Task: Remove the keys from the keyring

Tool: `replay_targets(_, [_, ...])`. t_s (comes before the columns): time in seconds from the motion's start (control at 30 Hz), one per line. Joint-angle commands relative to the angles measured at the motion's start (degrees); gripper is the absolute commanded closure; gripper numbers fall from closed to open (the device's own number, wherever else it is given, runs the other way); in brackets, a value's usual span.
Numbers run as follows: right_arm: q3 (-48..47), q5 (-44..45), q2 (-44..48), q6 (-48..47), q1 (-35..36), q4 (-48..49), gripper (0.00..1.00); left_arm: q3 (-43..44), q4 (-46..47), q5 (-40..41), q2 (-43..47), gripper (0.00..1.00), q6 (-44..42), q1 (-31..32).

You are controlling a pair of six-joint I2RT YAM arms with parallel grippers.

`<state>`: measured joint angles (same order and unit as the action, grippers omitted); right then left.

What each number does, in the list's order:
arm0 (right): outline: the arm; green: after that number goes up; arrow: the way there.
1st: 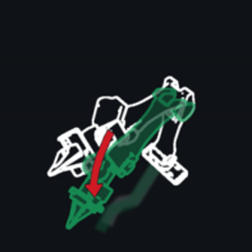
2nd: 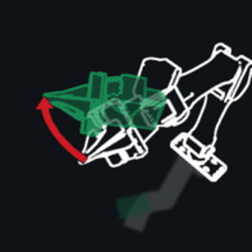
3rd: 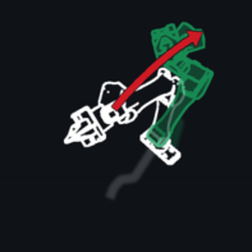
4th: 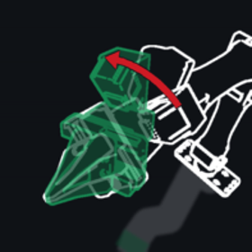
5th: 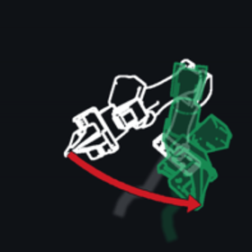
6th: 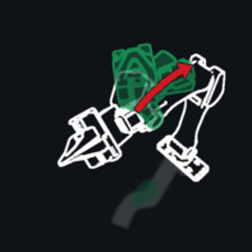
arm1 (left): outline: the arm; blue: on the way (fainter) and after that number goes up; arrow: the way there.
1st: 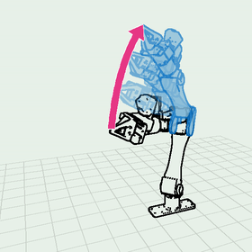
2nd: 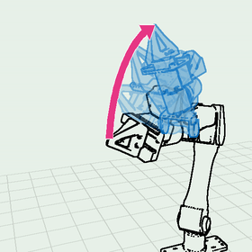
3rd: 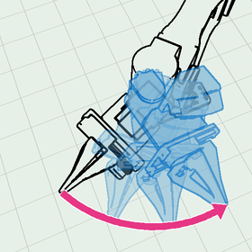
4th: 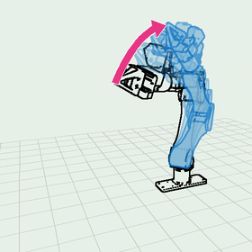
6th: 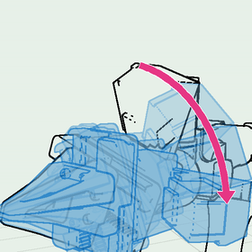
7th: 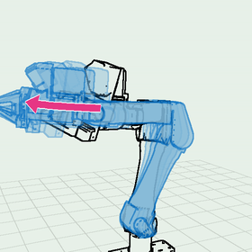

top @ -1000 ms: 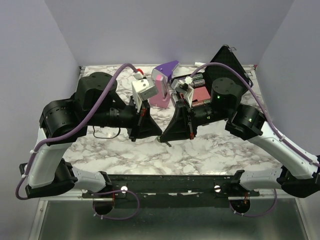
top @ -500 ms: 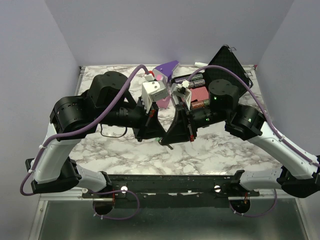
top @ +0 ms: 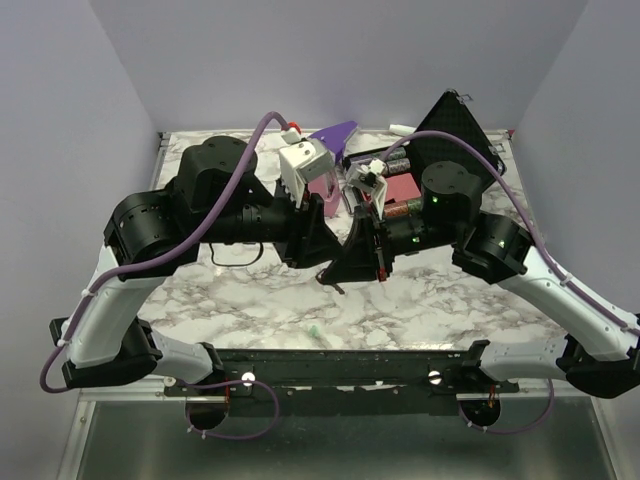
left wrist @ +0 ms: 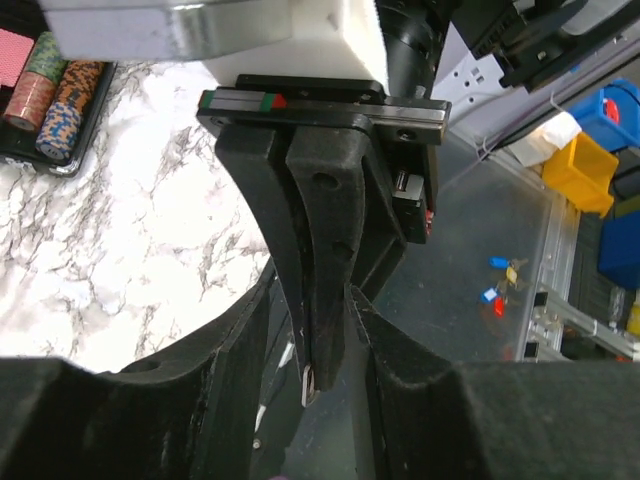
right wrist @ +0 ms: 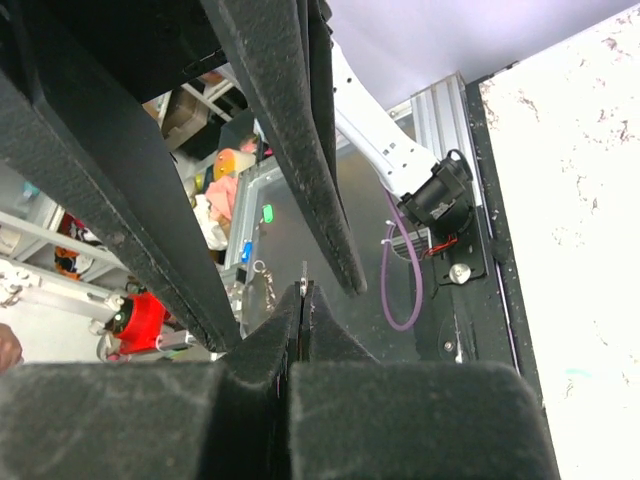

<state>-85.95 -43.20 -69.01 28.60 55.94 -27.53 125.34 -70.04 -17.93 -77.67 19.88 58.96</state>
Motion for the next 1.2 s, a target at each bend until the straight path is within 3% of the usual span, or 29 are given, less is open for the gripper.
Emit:
replay_targets(0.0, [0.0, 3.9, 1.2, -1.1, 0.3, -0.1, 0.99, -1.8, 3.8, 8.3, 2.8, 0.56, 2.2, -0.9])
replay_targets(0.33, [0.3, 19.1, 1.9, -2.1, 0.3, -4.7, 0.99, -13.5, 7.0, 19.2, 10.5, 0.41, 6.4, -3.9])
replay_targets(0.53, [2.0, 25.3, 1.7, 0.3, 0.4, -5.4, 0.99, -20.3, 7.5, 22.6, 15.4, 0.13, 7.8, -4.6])
replay_targets(0.67, [3.5, 30.5, 1.4, 1.6, 0.3, -7.2, 0.99, -23.6, 4.3, 30.0, 18.0, 0.01, 9.7, -5.7])
replay_targets(1.0, [7.8, 36.4, 1.2, 5.1, 0.3, -8.8, 0.99, -39.0, 3.1, 36.3, 25.6, 0.01, 9.0, -10.4])
replay_targets(1.17, [9.8, 40.9, 1.9, 8.7, 0.3, -11.8, 0.99, -49.4, 8.2, 36.7, 31.6, 0.01, 9.5, -12.4])
